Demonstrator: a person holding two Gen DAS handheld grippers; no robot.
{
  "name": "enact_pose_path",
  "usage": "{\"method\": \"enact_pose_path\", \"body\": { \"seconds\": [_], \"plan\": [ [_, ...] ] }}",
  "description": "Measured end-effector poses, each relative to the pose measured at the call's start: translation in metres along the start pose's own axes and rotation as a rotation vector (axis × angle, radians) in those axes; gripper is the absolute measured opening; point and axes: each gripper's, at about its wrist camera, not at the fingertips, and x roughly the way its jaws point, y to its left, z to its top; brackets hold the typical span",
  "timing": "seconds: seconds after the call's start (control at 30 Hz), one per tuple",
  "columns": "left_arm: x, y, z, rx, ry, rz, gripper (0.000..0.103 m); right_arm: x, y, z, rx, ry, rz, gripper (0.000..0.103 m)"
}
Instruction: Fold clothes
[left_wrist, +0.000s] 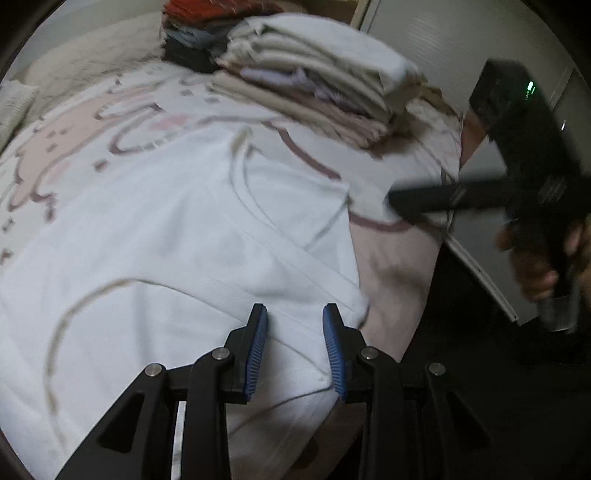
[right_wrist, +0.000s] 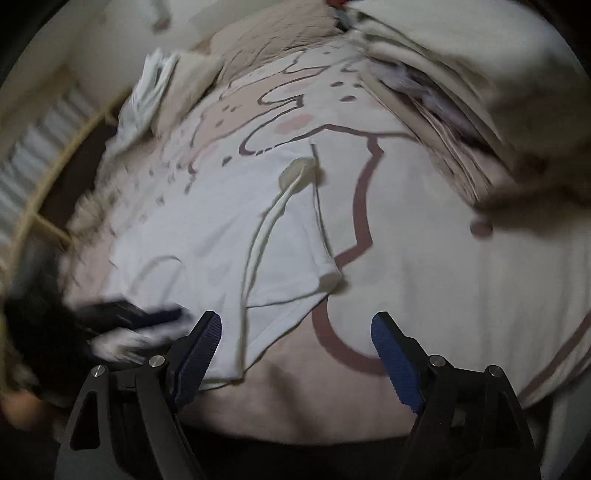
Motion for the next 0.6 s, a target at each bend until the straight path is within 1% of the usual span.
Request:
{"method": "enact_pose_path", "body": {
  "seconds": [0.03, 0.07, 0.1, 0.13, 0.17, 0.2, 0.27, 0.33, 0.37, 0.43, 0.47, 0.53, 0.6],
  "plan": [
    [0.004, -0.001, -0.002, -0.001, -0.003, 0.007, 0.032, -0.001, -0.008, -0.001, 0.053, 0.003, 0.05, 0.083],
    [0.004, 0.001, -0.003, -0.019, -0.01, -0.007, 0.036, 0.0, -0.016, -0.005, 0.111, 0.017, 0.102, 0.08],
    [0.004, 0.003, -0.003, -0.038, -0.018, -0.021, 0.038, 0.003, -0.021, -0.01, 0.163, 0.036, 0.145, 0.072],
    [0.002, 0.006, -0.003, -0.068, -0.025, -0.04, 0.038, 0.007, -0.025, -0.014, 0.212, 0.052, 0.184, 0.068],
    [-0.001, 0.008, -0.003, -0.094, -0.033, -0.057, 0.038, 0.011, -0.028, -0.018, 0.252, 0.065, 0.217, 0.062],
    [-0.004, 0.011, -0.004, -0.119, -0.04, -0.075, 0.038, 0.013, -0.031, -0.022, 0.278, 0.072, 0.243, 0.059],
    [-0.014, 0.011, -0.005, -0.127, -0.064, -0.085, 0.038, 0.019, -0.032, -0.03, 0.325, 0.087, 0.297, 0.057],
    [-0.023, 0.011, -0.007, -0.135, -0.087, -0.094, 0.038, 0.025, -0.032, -0.032, 0.364, 0.102, 0.348, 0.057],
    [-0.029, 0.009, -0.008, -0.122, -0.099, -0.107, 0.038, 0.03, -0.032, -0.035, 0.389, 0.117, 0.376, 0.057],
    [-0.034, -0.001, -0.011, -0.073, -0.106, -0.1, 0.038, 0.043, -0.029, -0.04, 0.434, 0.145, 0.417, 0.056],
    [-0.034, -0.007, -0.012, -0.035, -0.102, -0.08, 0.038, 0.046, -0.027, -0.04, 0.441, 0.151, 0.415, 0.053],
    [-0.029, -0.02, -0.015, 0.031, -0.09, -0.04, 0.04, 0.051, -0.021, -0.039, 0.435, 0.166, 0.403, 0.053],
    [-0.022, -0.031, -0.02, 0.09, -0.093, 0.018, 0.051, 0.051, -0.02, -0.036, 0.427, 0.185, 0.41, 0.053]
  ]
}}
